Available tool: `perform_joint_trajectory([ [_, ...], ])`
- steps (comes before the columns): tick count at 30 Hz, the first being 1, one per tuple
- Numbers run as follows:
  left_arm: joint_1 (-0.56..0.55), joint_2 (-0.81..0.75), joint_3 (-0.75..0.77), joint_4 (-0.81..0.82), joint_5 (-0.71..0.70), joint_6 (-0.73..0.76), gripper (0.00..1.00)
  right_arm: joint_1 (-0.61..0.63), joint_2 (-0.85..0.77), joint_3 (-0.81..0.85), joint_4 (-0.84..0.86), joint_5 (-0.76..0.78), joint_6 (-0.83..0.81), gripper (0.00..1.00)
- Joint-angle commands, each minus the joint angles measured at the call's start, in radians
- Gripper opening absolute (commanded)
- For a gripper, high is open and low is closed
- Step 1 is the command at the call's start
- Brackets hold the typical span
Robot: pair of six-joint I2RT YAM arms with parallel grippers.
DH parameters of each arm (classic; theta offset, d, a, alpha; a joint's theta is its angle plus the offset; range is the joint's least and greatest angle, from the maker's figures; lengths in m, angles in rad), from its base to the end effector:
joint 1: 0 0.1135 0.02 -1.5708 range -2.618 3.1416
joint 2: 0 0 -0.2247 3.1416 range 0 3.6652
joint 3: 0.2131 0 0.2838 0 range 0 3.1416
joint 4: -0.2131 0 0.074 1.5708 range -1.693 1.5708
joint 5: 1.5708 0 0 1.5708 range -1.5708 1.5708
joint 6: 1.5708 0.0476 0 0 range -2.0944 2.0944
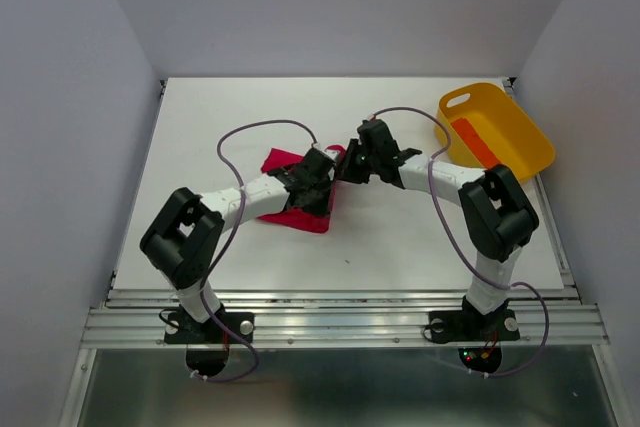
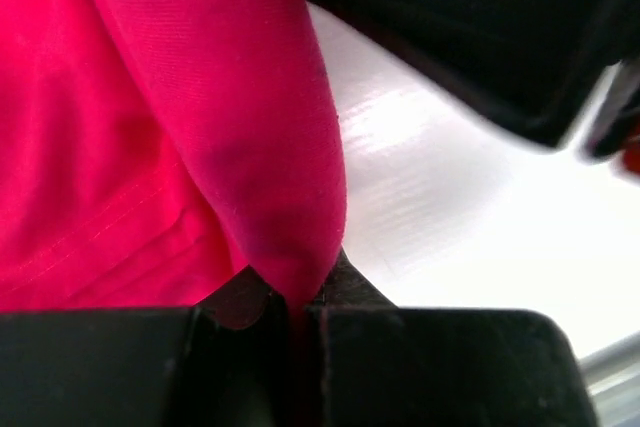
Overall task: Roll the t-shirts
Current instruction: Roll the T-shirt to the center of the board.
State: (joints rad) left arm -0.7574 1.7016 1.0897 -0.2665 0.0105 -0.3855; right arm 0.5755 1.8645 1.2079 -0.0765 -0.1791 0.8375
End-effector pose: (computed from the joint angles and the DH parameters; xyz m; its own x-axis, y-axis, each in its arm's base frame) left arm 0.2819 -0.2673 0.1325 -0.7784 0.2185 -0.5885 0.4308 0.8678 -0.2475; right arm 0.3571 0.2418 0.1259 -0.8562 0.3160 -0.4088 -0.0157 0.7749 0.6319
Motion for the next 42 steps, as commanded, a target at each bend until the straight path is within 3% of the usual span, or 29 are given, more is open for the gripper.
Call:
perform_joint_trajectory([
  [1, 0.065, -0.121, -0.115, 0.185, 0.253, -0.021, 0.00, 0.007, -0.076, -0.004, 0.014, 0.018, -0.006, 0.20],
  [4, 0.107, -0.184, -0.183, 0.262, 0.377, -0.039, 0.00, 0.007, -0.087, -0.001, 0.004, 0.012, -0.015, 0.22],
  [7, 0.154, -0.220, -0.250, 0.374, 0.488, -0.059, 0.00, 0.007, -0.114, -0.013, -0.003, 0.023, -0.018, 0.31],
  [12, 0.171, -0.217, -0.297, 0.479, 0.577, -0.079, 0.00, -0.046, -0.201, -0.080, -0.002, 0.039, 0.001, 0.67],
  [14, 0.171, -0.212, -0.324, 0.560, 0.618, -0.098, 0.00, -0.081, -0.231, -0.123, -0.003, 0.044, 0.002, 0.73],
  [20, 0.150, -0.149, -0.346, 0.746, 0.701, -0.170, 0.00, -0.192, -0.353, -0.237, -0.008, 0.033, 0.005, 0.75],
  [30, 0.018, -0.005, -0.228, 0.730, 0.672, -0.171, 0.00, -0.258, -0.407, -0.269, -0.068, 0.003, -0.054, 0.75],
  [42, -0.003, -0.105, -0.324, 0.734, 0.554, -0.225, 0.00, -0.258, -0.398, -0.277, -0.068, -0.066, -0.089, 0.73],
])
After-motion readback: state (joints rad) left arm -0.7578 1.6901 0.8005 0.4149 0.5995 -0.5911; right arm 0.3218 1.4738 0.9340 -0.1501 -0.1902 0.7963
